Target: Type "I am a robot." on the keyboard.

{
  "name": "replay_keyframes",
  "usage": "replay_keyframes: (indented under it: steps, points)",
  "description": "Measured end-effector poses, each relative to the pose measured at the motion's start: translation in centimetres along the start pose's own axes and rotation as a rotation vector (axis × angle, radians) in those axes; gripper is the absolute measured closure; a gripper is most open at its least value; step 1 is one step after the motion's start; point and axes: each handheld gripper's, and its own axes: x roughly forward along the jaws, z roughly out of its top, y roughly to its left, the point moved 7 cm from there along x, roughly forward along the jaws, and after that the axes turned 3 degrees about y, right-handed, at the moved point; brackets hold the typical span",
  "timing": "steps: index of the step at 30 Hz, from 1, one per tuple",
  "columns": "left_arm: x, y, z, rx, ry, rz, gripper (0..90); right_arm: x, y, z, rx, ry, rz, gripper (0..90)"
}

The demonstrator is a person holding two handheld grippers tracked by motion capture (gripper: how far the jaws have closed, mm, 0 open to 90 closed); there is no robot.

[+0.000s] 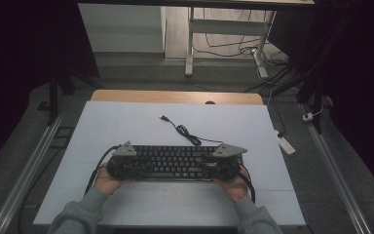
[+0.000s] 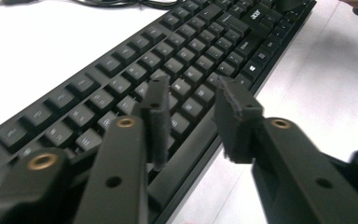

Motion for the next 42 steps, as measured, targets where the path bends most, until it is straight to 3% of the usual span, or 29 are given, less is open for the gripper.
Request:
replay_keyframes:
  steps: [12, 25, 42]
  points:
    - [1.2, -0.8, -0.3, 0.04, 0.045, -0.028, 88.5, -0.3, -0.3, -0.6, 0.0, 0.011, -0.011, 61.6]
    - [3.3, -1.0, -1.3, 0.052, 0.123, -0.016, 88.8, -0.2, -0.3, -0.7, -0.001, 0.016, -0.011, 61.6]
    - [3.8, -0.8, -1.8, 0.056, 0.152, -0.002, 88.8, -0.1, -0.3, -0.8, 0.001, 0.024, -0.01, 61.5]
